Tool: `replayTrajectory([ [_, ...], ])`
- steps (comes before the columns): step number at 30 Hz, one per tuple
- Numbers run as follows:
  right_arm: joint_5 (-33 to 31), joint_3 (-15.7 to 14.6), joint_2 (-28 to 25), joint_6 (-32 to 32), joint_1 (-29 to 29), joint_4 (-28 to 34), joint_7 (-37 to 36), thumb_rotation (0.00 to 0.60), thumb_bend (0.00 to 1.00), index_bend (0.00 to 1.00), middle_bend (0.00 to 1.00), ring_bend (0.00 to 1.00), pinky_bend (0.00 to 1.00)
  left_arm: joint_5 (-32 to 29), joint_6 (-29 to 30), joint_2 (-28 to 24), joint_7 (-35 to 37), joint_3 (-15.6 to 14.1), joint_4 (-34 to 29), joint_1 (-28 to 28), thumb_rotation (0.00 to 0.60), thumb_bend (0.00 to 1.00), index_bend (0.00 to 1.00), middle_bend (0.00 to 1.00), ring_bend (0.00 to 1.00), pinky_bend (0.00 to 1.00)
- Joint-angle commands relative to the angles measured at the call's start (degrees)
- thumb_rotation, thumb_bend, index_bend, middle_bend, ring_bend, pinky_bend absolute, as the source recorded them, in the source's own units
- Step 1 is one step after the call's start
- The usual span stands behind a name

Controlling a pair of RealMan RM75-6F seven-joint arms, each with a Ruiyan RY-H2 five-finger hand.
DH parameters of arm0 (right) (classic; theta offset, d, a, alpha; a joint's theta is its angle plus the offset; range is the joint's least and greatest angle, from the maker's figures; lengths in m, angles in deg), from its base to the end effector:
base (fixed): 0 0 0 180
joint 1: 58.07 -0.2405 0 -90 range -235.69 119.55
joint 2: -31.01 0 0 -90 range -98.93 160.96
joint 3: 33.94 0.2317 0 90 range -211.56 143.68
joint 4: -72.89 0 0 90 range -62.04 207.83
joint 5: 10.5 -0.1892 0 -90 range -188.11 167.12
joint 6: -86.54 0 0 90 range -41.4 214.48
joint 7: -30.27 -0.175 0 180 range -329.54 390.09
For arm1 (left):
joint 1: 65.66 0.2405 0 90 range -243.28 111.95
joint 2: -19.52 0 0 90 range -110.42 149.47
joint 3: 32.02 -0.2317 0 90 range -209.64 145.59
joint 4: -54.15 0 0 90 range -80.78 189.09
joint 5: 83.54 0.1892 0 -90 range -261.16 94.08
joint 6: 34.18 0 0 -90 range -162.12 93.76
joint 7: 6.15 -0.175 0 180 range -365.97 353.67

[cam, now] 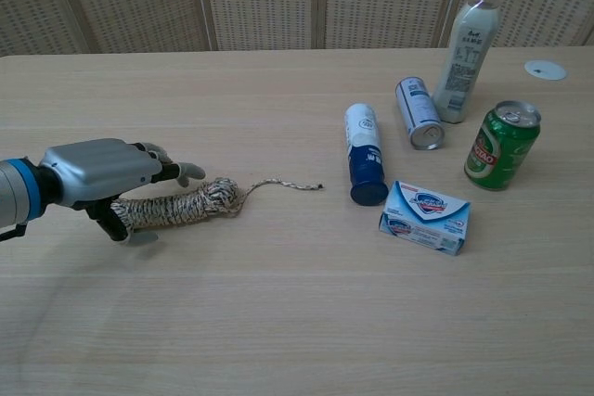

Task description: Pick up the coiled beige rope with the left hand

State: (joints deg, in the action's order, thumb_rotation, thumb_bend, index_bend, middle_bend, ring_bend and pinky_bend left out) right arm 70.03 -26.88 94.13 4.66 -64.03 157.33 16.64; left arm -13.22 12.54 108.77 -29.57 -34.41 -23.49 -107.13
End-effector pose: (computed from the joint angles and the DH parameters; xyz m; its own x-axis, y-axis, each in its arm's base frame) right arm -0.3132 -0.2292 0.2002 0.2986 0.0561 0.9527 -0.9528 0.0756 0.2942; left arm -0.1862 0.3082 -0.0526 0.7293 0.3582 0.5830 0.6696 -0.5489 -0.5004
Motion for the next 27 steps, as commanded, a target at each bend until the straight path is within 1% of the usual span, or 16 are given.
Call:
replayTrajectory([
  [1,-0.09,0.09,-0.07,-0.18,0.20,-0.17,-0.35,0.346,0.25,0.00,0.03,0.00,0.00,-0.49,0.39,0.95,-0.62,0.59,0.42,0.10,0.565,0.36,0.16,0.30,0.27,0.20],
  [3,-0.09,0.13,-0.16,-0.21,0.24,-0.17,-0.30,0.344,0.25,0.00,0.03,0.00,0.00,-0.51,1.20,1.79,-1.03,0.93,0.90,0.32,0.596,0.36,0.24,0.36,0.35,0.28],
  [4,-0.07,0.14,-0.19,-0.18,0.23,-0.14,-0.33,0.344,0.25,0.00,0.03,0.00,0.00,-0.57,1.43,2.22,-1.17,1.01,1.25,0.44,0.600,0.36,0.29,0.38,0.39,0.32],
  [8,-0.13,0.23,-0.16,-0.10,0.23,-0.11,-0.47,0.344,0.25,0.00,0.03,0.00,0.00,-1.20,1.57,3.56,-1.62,1.35,2.42,0.69,0.600,0.37,0.41,0.45,0.50,0.45],
  [10,-0.20,0.26,-0.16,-0.12,0.29,-0.19,-0.51,0.343,0.25,0.00,0.03,0.00,0.00,-1.21,2.00,3.87,-1.64,1.66,2.64,0.83,0.600,0.37,0.47,0.50,0.56,0.50],
  [13,-0.32,0.41,-0.18,-0.27,0.38,-0.15,-0.59,0.343,0.25,0.00,0.03,0.00,0.00,-0.14,3.94,4.03,-0.37,2.42,2.75,1.35,0.600,0.41,0.57,0.59,0.64,0.59],
  [15,-0.26,0.48,-0.19,-0.36,0.38,-0.05,-0.58,0.345,0.25,0.00,0.03,0.00,0.00,0.50,4.80,3.66,0.89,2.95,2.48,1.58,0.600,0.43,0.59,0.61,0.67,0.62],
  [20,0.02,0.57,-0.01,-0.21,0.12,0.06,-0.43,0.343,0.25,0.00,0.03,0.00,0.00,2.53,8.03,2.14,3.75,4.59,1.78,2.20,0.600,0.43,0.62,0.65,0.70,0.65],
  [23,0.21,0.68,0.24,0.01,-0.21,0.04,-0.38,0.343,0.25,0.00,0.03,0.00,0.00,3.50,10.52,0.05,5.76,6.58,0.35,2.37,0.600,0.43,0.61,0.65,0.69,0.65],
  [27,0.62,0.70,1.03,0.30,-0.71,-0.21,-0.27,0.343,0.24,0.00,0.03,0.00,0.00,5.03,14.61,-3.78,8.95,10.00,-2.43,2.56,0.600,0.43,0.62,0.65,0.69,0.64],
])
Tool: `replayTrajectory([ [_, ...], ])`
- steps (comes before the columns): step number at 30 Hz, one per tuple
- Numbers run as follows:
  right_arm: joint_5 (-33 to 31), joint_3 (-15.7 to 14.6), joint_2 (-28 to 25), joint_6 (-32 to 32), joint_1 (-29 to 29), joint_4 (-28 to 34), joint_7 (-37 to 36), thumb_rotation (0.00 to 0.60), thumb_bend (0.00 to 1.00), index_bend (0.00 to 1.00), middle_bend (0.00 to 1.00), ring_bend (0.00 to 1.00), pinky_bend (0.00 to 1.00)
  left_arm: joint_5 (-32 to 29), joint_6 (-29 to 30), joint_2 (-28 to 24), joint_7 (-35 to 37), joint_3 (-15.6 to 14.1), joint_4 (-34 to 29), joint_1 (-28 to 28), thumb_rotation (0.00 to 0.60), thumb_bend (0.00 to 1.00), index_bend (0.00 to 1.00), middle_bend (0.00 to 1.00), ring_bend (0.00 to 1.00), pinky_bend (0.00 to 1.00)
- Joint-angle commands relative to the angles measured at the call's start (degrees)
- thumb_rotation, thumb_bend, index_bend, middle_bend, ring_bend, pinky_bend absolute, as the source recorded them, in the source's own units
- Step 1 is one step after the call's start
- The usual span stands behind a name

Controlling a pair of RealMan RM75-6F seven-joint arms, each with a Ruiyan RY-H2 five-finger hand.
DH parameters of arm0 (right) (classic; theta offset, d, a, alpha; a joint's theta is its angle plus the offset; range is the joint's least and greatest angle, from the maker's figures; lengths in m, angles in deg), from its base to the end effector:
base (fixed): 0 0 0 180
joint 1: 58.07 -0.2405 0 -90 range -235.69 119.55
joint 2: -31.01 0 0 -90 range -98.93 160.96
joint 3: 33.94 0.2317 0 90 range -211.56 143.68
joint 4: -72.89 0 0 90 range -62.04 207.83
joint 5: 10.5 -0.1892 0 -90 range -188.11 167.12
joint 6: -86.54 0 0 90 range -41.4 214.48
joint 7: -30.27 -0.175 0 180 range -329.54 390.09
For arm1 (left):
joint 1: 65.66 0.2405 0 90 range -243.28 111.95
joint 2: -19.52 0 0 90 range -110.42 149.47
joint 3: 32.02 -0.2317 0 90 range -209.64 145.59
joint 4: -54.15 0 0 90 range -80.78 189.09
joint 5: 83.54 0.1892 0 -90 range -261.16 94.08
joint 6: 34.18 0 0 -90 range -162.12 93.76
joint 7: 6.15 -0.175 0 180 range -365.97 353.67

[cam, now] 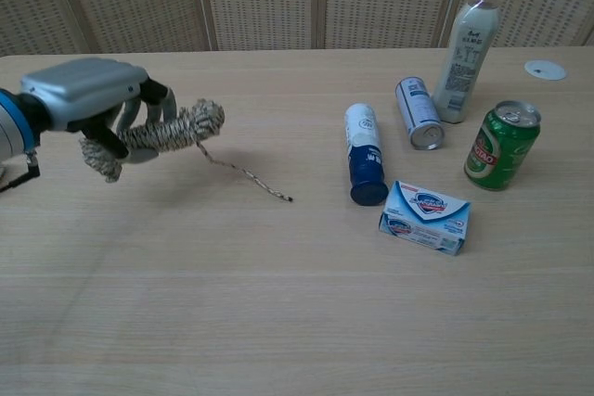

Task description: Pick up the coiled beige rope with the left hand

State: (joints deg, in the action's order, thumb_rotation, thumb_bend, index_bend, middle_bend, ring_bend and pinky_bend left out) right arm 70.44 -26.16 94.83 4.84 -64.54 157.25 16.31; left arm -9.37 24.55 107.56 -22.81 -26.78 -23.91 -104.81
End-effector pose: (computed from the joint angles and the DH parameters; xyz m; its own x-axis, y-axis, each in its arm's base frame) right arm -0.3087 -0.2342 0.1974 0.2816 0.0655 0.9573 -0.9588 0.0583 0.2780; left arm -0.1563 0.3433 0.0006 0.5648 0.1640 0.8088 0.7787 -0.4305 -0.4564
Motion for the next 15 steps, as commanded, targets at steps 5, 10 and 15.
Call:
replayTrajectory([
  [5,0.77,-0.59,1.68,1.33,-0.91,-0.77,0.33,0.347,0.25,0.00,0.03,0.00,0.00,1.44,6.84,-7.83,3.45,6.92,-6.27,0.34,0.600,0.42,0.62,0.65,0.68,0.63],
  [10,1.23,-0.80,2.69,2.00,-1.61,-1.43,1.05,0.343,0.24,0.00,0.03,0.00,0.00,-0.64,9.88,-13.32,3.81,12.09,-11.03,0.47,0.600,0.41,0.61,0.65,0.68,0.63],
  [15,1.04,-0.86,2.97,2.36,-1.79,-1.71,1.13,0.345,0.25,0.00,0.03,0.00,0.00,-2.86,11.10,-16.64,3.90,14.71,-13.41,0.85,0.600,0.41,0.61,0.64,0.67,0.62],
])
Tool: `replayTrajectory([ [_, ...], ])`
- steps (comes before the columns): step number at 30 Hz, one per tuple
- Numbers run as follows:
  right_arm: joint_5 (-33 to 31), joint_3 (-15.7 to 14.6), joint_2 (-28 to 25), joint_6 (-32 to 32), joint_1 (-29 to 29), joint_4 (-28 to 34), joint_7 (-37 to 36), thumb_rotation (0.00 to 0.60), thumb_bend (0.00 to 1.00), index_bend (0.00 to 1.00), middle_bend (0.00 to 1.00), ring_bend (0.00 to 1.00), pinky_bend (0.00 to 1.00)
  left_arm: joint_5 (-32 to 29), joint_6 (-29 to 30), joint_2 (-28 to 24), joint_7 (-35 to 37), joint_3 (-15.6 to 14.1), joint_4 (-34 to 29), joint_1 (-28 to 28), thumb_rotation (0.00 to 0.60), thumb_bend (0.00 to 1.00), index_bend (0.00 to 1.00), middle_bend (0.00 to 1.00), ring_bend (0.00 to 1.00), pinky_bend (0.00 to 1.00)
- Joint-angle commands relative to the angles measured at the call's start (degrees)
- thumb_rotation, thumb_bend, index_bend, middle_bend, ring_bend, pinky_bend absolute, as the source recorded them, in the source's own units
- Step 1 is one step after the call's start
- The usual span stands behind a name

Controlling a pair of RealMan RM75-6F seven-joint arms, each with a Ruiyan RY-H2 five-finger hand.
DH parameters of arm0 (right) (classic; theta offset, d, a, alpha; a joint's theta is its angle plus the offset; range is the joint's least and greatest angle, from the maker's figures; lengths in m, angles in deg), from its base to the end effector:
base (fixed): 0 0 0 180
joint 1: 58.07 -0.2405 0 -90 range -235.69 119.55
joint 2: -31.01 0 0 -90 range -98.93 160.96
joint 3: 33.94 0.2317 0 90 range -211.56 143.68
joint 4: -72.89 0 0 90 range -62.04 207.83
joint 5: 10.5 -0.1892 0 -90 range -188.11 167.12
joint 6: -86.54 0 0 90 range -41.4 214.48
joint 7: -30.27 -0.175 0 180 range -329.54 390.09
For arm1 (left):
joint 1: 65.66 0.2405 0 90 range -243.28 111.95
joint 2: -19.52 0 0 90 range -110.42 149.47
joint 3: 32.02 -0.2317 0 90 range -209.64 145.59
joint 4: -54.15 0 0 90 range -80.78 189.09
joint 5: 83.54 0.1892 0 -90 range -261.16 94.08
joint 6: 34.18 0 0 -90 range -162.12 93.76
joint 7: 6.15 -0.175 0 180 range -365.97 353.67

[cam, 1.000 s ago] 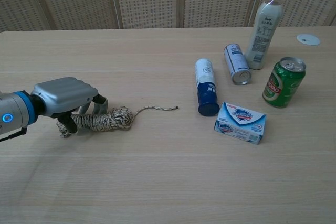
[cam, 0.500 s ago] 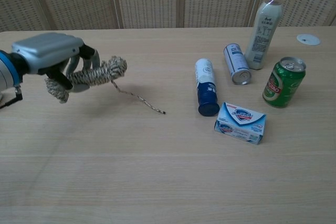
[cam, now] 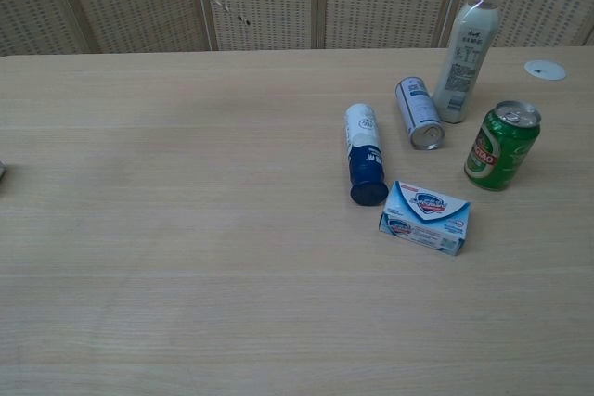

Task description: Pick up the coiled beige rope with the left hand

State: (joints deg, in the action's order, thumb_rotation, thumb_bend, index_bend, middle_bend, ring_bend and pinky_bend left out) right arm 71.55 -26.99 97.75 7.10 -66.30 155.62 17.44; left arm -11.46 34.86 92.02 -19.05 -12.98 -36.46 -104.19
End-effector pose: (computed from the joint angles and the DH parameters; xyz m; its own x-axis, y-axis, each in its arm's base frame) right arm -0.3056 -0.2416 0.1739 0.2812 0.0140 0.9595 -0.9594 0.0253 0.2808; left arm -0.1097 0.3805 0.1454 0.3552 -0.1790 0.9175 0.8572 -0.3292 -0.3961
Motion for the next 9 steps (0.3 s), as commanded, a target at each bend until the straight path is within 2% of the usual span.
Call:
replayTrajectory([
  [1,-0.09,-0.06,0.08,0.15,-0.04,-0.13,-0.01,0.346,0.25,0.00,0.03,0.00,0.00,-0.93,0.89,-1.42,0.14,1.04,-1.06,0.30,0.600,0.41,0.61,0.64,0.67,0.62],
  [9,-0.30,-0.01,0.02,0.47,-0.27,-0.36,0.09,0.343,0.25,0.00,0.03,0.00,0.00,-1.22,1.24,-1.71,0.23,0.66,-1.28,0.37,0.600,0.41,0.61,0.64,0.67,0.62],
])
